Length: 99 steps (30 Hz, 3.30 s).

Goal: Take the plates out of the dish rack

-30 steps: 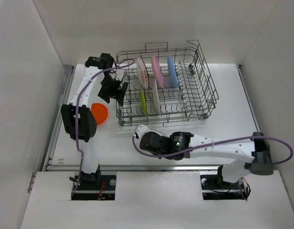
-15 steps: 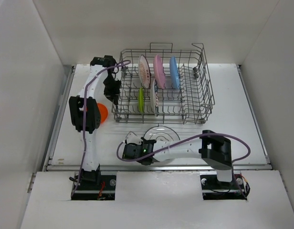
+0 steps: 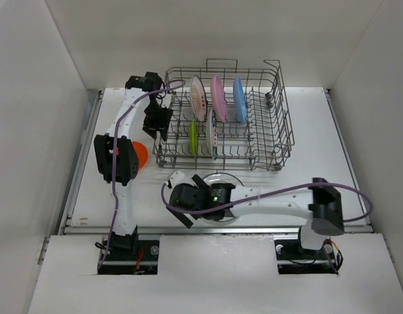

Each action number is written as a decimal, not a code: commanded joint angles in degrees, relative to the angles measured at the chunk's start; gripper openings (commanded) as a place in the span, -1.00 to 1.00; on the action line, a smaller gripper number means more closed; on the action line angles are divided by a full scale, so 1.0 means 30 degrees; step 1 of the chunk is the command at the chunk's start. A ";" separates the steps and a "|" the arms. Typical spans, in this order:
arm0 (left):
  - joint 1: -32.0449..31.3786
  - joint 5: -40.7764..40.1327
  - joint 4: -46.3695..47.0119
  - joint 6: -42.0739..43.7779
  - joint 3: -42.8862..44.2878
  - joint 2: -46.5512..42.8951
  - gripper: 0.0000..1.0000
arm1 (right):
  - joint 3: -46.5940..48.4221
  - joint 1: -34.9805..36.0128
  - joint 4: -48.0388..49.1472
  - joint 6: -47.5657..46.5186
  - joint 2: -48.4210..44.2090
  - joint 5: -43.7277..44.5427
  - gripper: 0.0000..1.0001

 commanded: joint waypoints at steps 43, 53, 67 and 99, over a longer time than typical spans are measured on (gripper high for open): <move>-0.6609 -0.5442 0.4588 -0.2005 0.0597 -0.1596 -1.00 | -0.1584 -0.9678 -0.0810 0.6040 -1.4443 0.3996 0.70; -0.6609 -0.6678 0.5000 -0.1860 0.2151 -0.3499 -1.00 | 0.0320 -0.9678 -0.0429 0.5043 -1.2334 0.2648 0.76; -0.6609 -0.8522 0.4324 -0.0425 0.4317 -0.3764 -1.00 | -0.0060 -0.9678 0.0567 0.4868 -1.2979 0.2767 0.78; 0.8969 0.1894 0.1773 0.2590 -0.5682 -0.9770 -1.00 | 0.4450 -1.1465 0.4815 0.1647 -0.3402 -0.4911 0.78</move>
